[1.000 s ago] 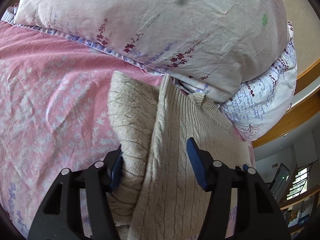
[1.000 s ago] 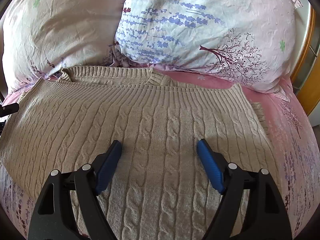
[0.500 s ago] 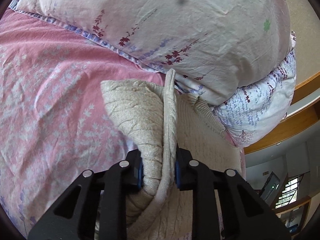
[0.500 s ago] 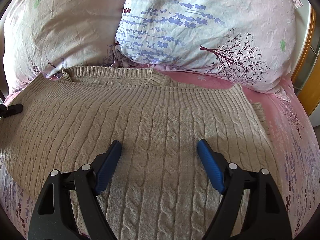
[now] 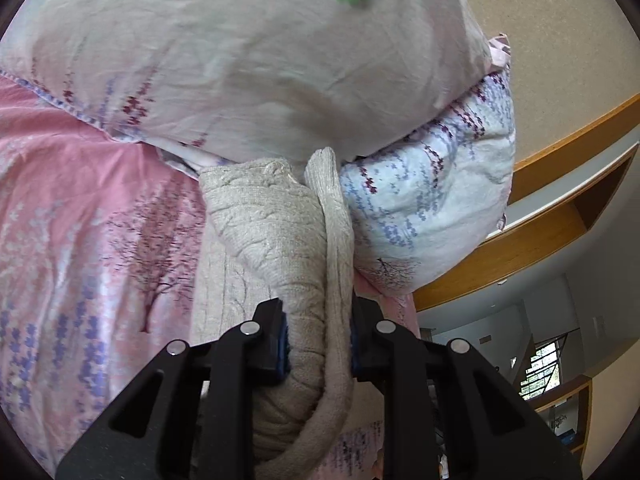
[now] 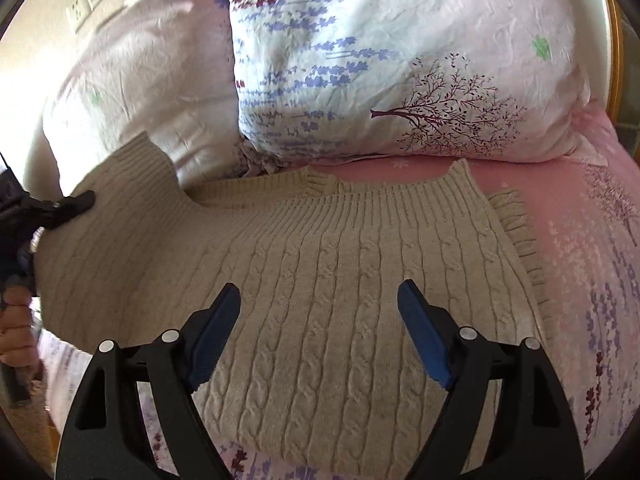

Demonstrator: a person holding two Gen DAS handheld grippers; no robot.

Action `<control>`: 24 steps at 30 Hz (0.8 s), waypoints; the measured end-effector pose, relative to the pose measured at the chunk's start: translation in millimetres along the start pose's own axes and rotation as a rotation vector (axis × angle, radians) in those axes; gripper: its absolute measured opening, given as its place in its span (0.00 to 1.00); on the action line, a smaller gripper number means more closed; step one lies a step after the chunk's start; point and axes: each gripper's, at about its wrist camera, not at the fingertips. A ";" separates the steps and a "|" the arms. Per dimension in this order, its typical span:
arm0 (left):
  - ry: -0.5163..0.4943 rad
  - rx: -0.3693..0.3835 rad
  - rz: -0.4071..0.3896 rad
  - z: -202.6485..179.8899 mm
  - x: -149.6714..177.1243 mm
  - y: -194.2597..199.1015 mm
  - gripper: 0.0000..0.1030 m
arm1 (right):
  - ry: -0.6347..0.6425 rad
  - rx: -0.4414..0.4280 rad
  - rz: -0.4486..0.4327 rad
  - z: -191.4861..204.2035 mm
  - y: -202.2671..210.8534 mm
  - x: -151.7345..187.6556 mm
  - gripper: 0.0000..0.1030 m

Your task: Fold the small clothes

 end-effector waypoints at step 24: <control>-0.194 0.270 0.212 -124.9 59.7 -132.5 0.53 | -0.521 -0.532 0.094 -138.3 27.6 -1.1 0.91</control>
Point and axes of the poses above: each gripper's, at about its wrist camera, not at the fingertips, and y roughly against the way its jaws point, z to its left, x to its underside, and after that the axes turned 7 degrees about -y, right-handed
